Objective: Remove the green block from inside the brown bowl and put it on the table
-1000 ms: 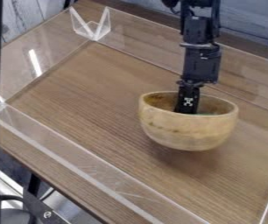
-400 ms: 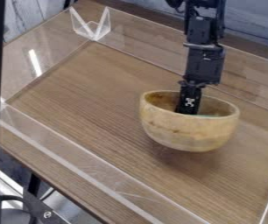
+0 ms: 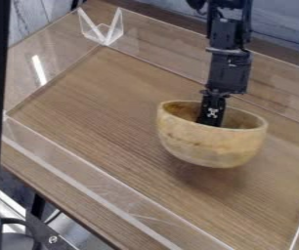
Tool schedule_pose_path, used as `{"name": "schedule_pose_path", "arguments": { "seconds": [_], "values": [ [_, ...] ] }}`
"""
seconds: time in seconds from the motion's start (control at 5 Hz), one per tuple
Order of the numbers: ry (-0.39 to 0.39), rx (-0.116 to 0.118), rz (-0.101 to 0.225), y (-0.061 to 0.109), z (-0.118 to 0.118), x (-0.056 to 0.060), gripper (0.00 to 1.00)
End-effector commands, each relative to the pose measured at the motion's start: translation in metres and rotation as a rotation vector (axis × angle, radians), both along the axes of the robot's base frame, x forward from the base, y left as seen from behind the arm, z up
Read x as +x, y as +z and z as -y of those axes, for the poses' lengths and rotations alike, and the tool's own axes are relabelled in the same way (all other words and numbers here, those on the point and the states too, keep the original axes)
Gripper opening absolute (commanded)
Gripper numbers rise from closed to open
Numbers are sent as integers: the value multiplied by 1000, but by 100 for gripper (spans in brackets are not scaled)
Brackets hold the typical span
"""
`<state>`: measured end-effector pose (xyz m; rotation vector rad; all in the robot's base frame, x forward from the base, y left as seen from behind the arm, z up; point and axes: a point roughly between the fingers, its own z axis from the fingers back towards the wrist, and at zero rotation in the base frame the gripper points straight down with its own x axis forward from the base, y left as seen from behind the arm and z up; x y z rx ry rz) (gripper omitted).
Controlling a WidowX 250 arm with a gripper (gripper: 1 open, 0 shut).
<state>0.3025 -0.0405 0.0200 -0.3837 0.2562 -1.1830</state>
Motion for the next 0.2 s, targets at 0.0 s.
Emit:
{"name": "schedule_pose_path", "arguments": {
  "seconds": [0.0],
  "values": [
    [-36, -22, 33, 1, 7, 11, 0]
  ]
}}
